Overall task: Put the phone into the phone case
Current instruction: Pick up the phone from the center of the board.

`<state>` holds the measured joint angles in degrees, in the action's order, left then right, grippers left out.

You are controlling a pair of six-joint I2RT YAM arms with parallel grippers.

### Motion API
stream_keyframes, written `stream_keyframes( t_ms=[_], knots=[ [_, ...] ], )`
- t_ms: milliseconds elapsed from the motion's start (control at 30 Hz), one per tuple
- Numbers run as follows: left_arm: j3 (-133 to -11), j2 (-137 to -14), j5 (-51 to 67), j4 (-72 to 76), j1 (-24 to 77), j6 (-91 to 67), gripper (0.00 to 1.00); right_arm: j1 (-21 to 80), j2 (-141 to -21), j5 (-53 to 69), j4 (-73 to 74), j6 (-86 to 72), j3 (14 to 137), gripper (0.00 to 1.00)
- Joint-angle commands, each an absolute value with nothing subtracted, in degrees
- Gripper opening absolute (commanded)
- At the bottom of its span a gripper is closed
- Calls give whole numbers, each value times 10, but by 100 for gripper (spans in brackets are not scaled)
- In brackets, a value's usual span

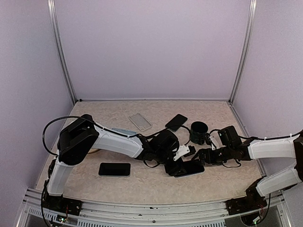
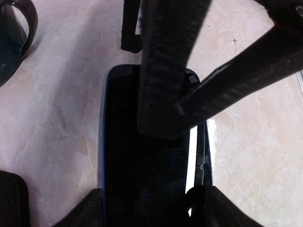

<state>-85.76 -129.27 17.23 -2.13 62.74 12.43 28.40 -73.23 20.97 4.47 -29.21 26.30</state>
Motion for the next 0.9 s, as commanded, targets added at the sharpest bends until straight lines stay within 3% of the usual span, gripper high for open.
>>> stream_keyframes(
  t_ms=[0,67,167,367,867],
  knots=[
    [-836,-1304,179,-70,628,125,52,291,-721,202,58,-287,270,100],
    [-832,-1299,179,-65,628,126,51,291,-721,201,60,-284,271,100],
    [-831,-1293,177,-67,627,128,70,291,-720,200,63,-285,273,100],
    [-832,-1279,169,-82,626,128,85,291,-713,195,71,-285,273,100],
    [-876,-1308,118,-175,640,139,94,291,-713,198,69,-286,275,100]
  ],
)
